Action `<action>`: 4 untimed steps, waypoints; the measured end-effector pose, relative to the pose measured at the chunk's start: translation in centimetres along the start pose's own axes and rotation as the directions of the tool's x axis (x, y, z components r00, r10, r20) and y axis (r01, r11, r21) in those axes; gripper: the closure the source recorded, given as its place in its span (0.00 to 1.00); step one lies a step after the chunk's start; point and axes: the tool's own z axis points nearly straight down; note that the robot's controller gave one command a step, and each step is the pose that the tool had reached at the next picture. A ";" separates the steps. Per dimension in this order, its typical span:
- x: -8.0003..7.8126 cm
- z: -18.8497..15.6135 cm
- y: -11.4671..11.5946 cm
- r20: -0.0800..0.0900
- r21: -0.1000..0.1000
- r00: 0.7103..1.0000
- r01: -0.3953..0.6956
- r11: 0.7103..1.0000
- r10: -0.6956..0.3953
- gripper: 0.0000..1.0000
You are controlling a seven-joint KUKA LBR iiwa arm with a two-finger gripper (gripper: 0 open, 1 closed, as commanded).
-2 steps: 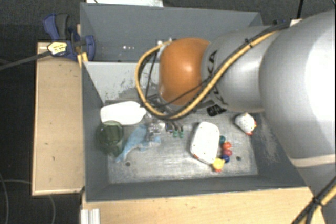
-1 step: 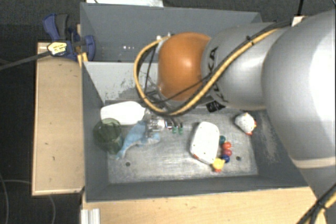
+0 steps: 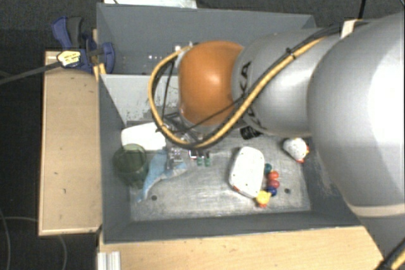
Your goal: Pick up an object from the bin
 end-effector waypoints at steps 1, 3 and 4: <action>-2.0 -2.5 0.6 0.000 -0.005 1.000 -0.001 1.000 0.001 1.00; -0.4 -5.5 3.0 -0.006 -0.004 1.000 0.018 1.000 -0.018 1.00; -1.7 -7.2 3.4 0.010 -0.008 1.000 0.021 1.000 -0.021 1.00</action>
Offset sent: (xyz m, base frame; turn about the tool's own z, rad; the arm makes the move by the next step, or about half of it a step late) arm 0.0140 0.0506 0.0143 -0.0078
